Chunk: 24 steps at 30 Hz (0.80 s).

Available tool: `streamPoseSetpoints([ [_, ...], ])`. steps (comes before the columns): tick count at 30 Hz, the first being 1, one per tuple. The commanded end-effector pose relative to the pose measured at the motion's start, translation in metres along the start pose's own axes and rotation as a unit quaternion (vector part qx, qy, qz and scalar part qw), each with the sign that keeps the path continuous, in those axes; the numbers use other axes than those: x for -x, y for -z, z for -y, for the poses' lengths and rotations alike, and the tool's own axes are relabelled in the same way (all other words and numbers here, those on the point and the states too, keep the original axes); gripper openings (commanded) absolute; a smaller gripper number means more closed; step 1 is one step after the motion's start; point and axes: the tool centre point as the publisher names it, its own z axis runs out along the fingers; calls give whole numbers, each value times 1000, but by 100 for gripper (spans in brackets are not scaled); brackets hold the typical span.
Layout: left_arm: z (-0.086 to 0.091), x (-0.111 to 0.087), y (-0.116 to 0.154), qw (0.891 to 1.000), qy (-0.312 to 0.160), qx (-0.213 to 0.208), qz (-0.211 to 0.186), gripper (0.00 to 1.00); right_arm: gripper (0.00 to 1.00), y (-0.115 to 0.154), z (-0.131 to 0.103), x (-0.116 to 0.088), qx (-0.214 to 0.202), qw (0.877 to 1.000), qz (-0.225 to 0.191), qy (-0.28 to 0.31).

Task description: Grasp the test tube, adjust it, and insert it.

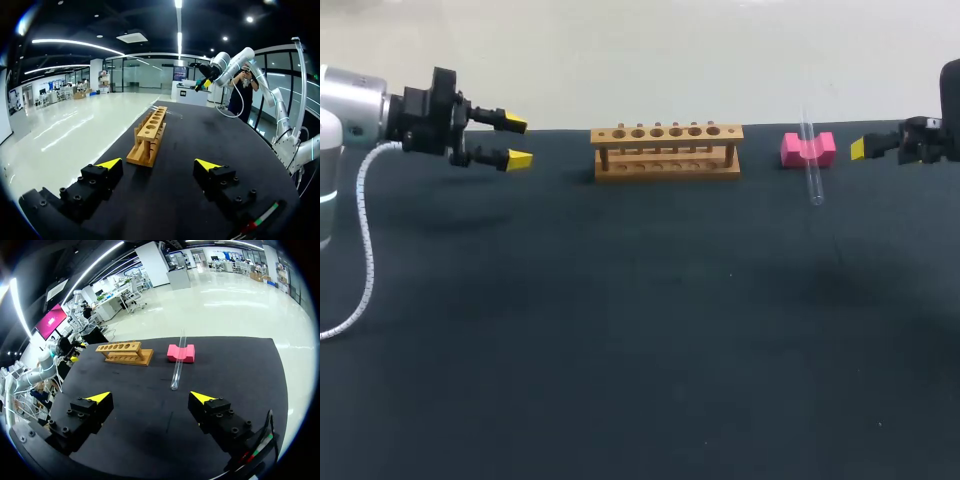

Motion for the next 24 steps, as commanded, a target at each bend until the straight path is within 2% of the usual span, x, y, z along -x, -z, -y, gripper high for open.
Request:
streamPoseSetpoints([
  [1, 1, -1, 0, 1000, -1, 0, 1, 100, 100, 0, 0, 0, 0, 1000, 0, 0],
  [8, 1, -1, 0, 1000, -1, 0, 1, 100, 100, -8, -4, 3, 1, 1000, 10, 9],
  [24, 1, -1, 0, 1000, -1, 0, 1, 100, 100, -32, -27, -2, -52, 996, 67, 7],
])
